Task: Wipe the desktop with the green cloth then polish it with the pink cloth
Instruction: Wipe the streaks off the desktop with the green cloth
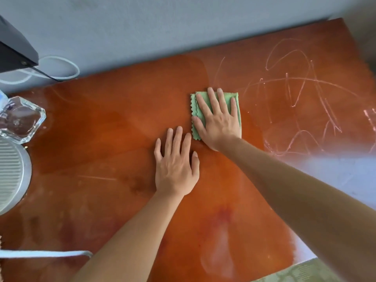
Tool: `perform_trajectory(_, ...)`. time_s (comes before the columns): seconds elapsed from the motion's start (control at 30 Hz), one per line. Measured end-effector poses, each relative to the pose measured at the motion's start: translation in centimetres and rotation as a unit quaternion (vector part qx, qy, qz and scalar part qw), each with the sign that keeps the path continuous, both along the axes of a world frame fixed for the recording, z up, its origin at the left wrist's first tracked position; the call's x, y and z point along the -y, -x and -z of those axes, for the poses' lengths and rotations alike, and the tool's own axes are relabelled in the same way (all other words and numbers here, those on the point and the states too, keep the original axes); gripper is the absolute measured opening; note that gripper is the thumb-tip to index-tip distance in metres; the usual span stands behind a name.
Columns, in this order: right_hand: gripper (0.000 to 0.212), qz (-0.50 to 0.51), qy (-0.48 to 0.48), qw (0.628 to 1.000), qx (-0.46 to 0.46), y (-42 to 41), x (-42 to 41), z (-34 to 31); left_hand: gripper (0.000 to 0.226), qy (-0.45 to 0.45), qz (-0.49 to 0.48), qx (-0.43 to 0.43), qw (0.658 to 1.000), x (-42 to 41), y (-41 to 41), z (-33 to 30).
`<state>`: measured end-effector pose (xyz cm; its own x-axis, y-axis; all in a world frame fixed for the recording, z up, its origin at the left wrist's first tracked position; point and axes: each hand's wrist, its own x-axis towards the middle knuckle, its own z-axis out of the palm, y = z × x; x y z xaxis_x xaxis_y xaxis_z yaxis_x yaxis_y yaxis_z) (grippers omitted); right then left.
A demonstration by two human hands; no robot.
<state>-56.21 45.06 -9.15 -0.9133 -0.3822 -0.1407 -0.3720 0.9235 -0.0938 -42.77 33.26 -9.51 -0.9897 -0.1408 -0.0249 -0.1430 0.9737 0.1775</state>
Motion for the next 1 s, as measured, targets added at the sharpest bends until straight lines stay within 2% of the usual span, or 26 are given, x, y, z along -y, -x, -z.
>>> perform_trajectory(0.2, 0.067, 0.012, 0.007, 1.000, 0.011, 0.1, 0.7, -0.1, 0.059, 0.009, 0.005, 0.001, 1.000, 0.1, 0.0, 0.0)
perform_trajectory(0.43, 0.066, 0.059, 0.009, 0.998, 0.024, -11.2, -3.7, -0.2, 0.059, 0.006, 0.008, 0.002, 1.000, 0.1, -0.1, 0.0)
perform_trajectory(0.53, 0.066, 0.055, 0.005, 0.998, 0.031, -13.0, -4.9, -0.4, 0.059, 0.004, 0.006, 0.002, 1.000, 0.1, -0.2, -0.1)
perform_trajectory(0.67, 0.066, 0.060, 0.000, 0.998, 0.024, -10.9, -4.7, -0.3, 0.059, 0.006, 0.006, -0.001, 1.000, 0.0, -0.1, -0.3)
perform_trajectory(0.87, 0.067, 0.131, 0.002, 0.991, 0.010, -1.5, -4.7, 0.0, 0.057, 0.012, 0.003, -0.012, 1.000, 0.0, -0.1, -0.1)
perform_trajectory(1.0, 0.068, 0.124, -0.002, 0.992, 0.010, -1.4, -4.6, 0.0, 0.058, 0.009, 0.003, -0.006, 1.000, 0.0, -0.1, -0.1)
